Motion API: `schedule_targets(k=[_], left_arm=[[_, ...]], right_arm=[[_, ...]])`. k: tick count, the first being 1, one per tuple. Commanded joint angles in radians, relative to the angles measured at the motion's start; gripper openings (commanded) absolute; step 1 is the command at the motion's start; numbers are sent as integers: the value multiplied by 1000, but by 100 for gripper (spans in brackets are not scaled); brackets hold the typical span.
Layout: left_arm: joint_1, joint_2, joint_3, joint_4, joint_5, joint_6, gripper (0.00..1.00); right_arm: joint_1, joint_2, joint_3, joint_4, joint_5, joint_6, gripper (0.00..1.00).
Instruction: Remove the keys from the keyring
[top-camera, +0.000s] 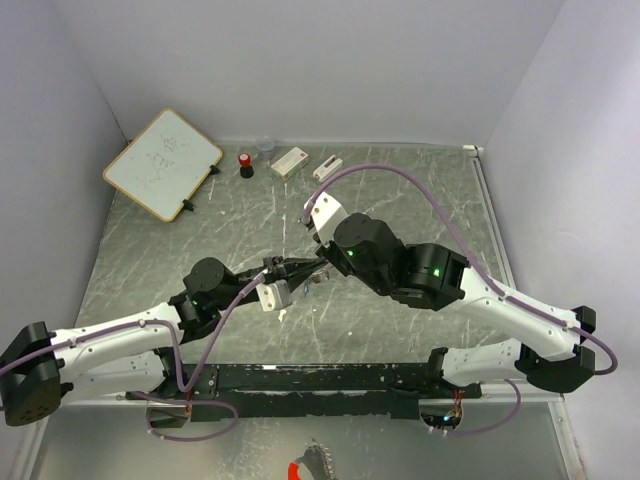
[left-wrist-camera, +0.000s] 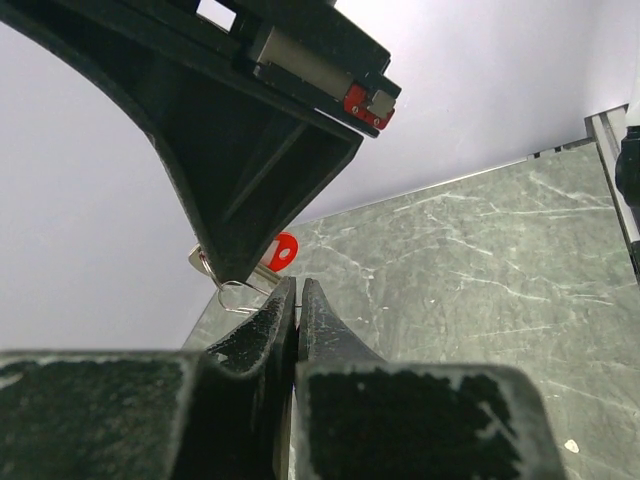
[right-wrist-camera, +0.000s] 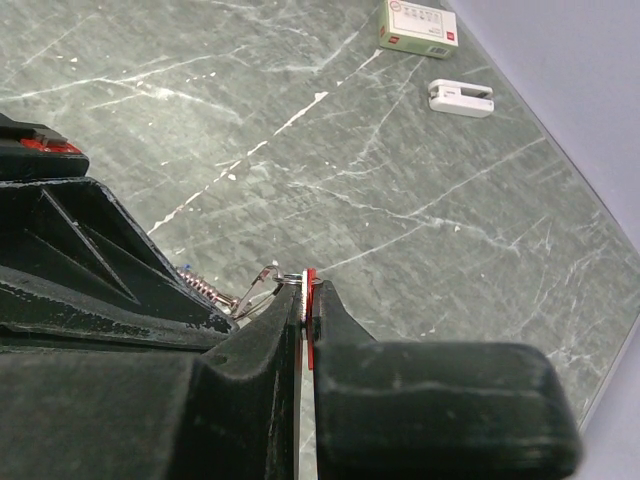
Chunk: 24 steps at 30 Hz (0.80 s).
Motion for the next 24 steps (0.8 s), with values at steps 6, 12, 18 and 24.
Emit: schedule_targets(k=[6, 12, 18, 24], left_arm=[[-8, -50, -68, 136, -188, -90, 22], [-8, -39, -69, 176, -323, -104, 44], [-8, 19, -87, 308, -360, -137, 78], [-9, 89, -65, 350, -354, -197, 78]], right_arm=[[-5, -22, 12, 69, 54, -27, 0], [-5, 4, 7, 69, 57, -28, 0], [-6, 18, 7, 78, 50, -26, 0], [-6, 7, -10, 107, 43, -22, 0]])
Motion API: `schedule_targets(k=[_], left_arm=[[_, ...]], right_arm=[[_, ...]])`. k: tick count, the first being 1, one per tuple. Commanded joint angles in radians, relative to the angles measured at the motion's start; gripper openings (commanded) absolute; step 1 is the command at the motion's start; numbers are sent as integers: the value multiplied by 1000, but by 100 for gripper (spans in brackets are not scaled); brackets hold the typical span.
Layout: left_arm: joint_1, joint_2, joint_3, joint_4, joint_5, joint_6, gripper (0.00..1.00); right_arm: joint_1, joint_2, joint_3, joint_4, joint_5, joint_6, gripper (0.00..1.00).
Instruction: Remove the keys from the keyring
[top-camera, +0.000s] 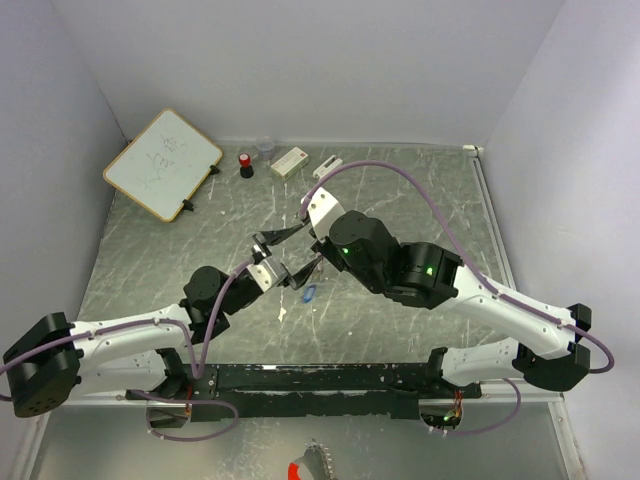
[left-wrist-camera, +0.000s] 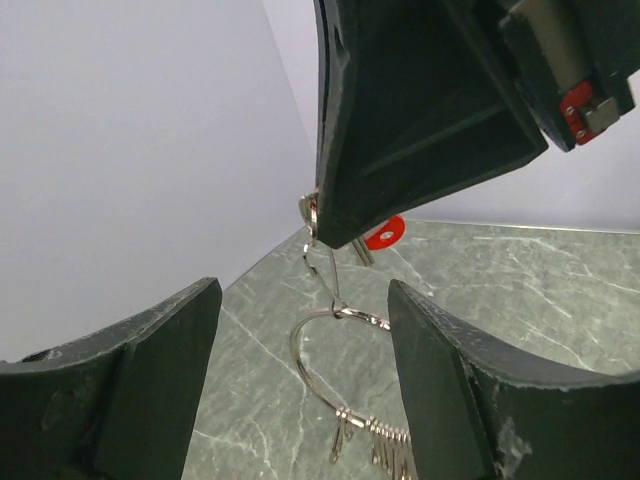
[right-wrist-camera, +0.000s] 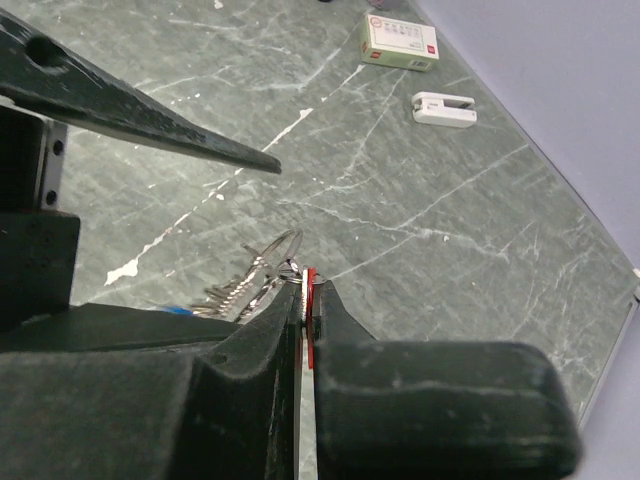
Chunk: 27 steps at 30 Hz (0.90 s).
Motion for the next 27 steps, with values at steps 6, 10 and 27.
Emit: schedule_targets(k=[6, 10, 27], left_arm=[[-4, 83, 8, 151, -20, -126, 77], [-4, 108, 12, 180, -29, -142, 75], [-6, 230, 39, 282, -120, -197, 64]], right_arm=[[-2, -16, -25, 68, 0, -9, 0], [-2, -16, -28, 70, -3, -7, 0], [-2, -10, -49, 90, -9, -5, 0]])
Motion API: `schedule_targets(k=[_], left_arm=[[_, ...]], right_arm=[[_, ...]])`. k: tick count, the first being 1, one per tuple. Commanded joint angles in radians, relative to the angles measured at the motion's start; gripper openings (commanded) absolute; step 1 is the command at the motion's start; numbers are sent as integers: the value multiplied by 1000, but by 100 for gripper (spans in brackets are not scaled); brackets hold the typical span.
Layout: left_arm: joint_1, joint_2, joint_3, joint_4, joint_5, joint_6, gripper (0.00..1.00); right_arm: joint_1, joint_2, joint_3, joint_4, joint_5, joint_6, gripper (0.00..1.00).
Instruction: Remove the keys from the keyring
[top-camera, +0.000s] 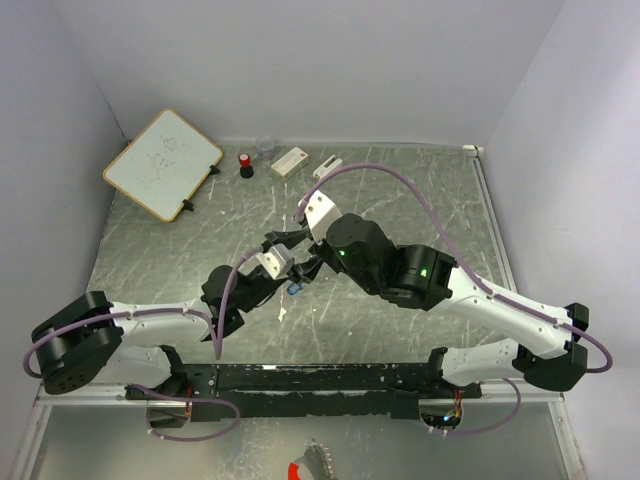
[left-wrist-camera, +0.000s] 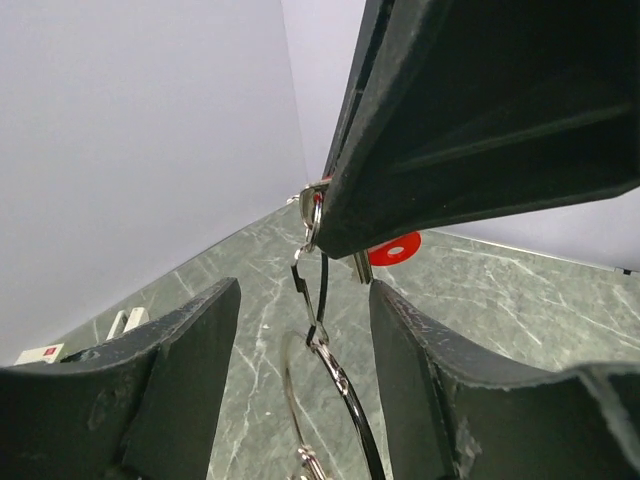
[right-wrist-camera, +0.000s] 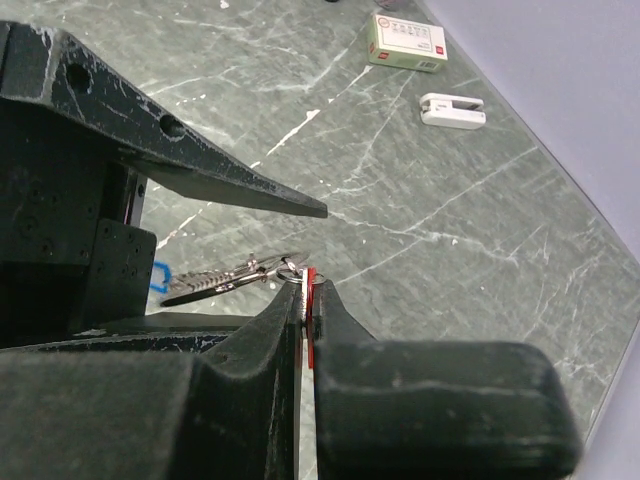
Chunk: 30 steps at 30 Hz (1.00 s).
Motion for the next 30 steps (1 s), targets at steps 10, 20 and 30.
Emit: schedule_targets(k=[10, 20, 30], left_arm=[[-4, 27, -9, 184, -128, -22, 53], [-5, 19, -22, 194, -154, 1, 51], [-5, -28, -45, 155, -144, 31, 49]], right_arm=[[-2, -12, -17, 45, -4, -4, 0], [-2, -11, -12, 37, -3, 0, 0], [-2, -3, -5, 40, 3, -2, 0]])
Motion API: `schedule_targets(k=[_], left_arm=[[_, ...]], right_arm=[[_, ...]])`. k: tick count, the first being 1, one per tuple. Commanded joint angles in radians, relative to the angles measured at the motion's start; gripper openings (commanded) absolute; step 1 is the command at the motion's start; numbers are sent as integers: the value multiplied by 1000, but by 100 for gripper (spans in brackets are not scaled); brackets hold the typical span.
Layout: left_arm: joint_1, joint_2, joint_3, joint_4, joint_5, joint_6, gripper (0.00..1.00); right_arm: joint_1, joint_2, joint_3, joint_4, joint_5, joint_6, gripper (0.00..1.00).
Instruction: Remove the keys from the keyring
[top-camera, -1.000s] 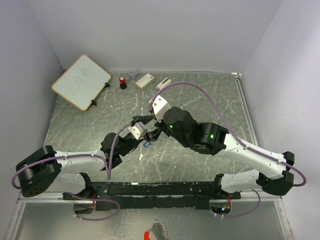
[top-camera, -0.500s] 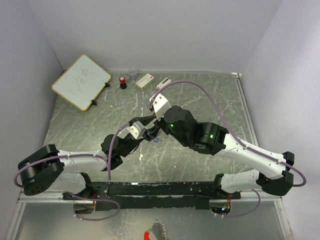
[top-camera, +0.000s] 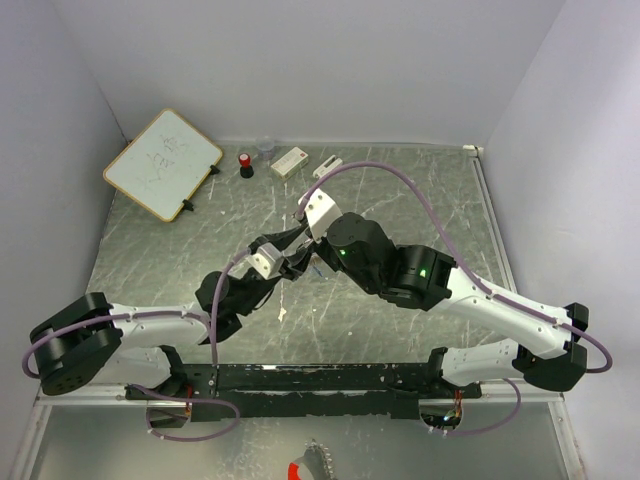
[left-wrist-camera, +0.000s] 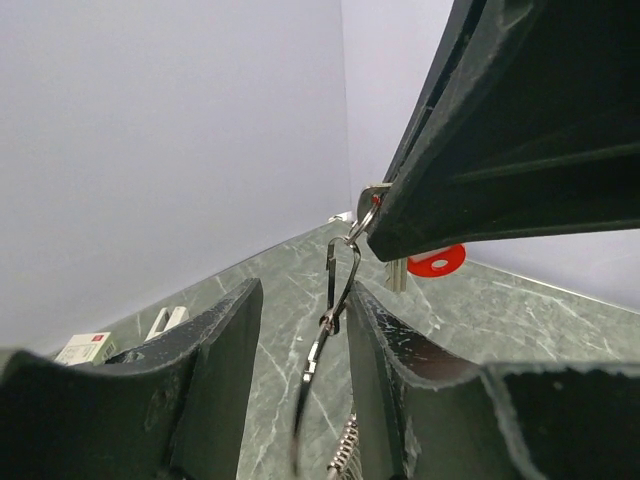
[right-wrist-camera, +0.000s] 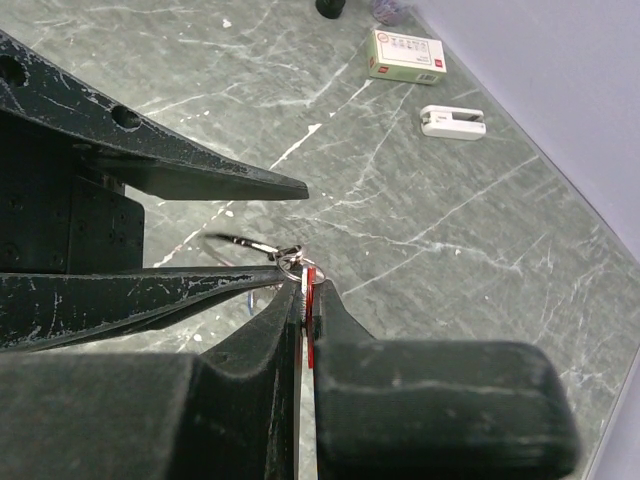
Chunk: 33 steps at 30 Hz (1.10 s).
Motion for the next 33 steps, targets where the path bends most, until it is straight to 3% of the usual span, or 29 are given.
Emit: schedule_targets(k=[1, 33], left_arm=[[3, -28, -15, 54, -24, 15, 49], [2, -38, -4, -50, 177, -2, 37]], right_arm=[[1, 0, 3, -2, 1, -2, 0], [1, -3, -2, 1, 7, 1, 0]])
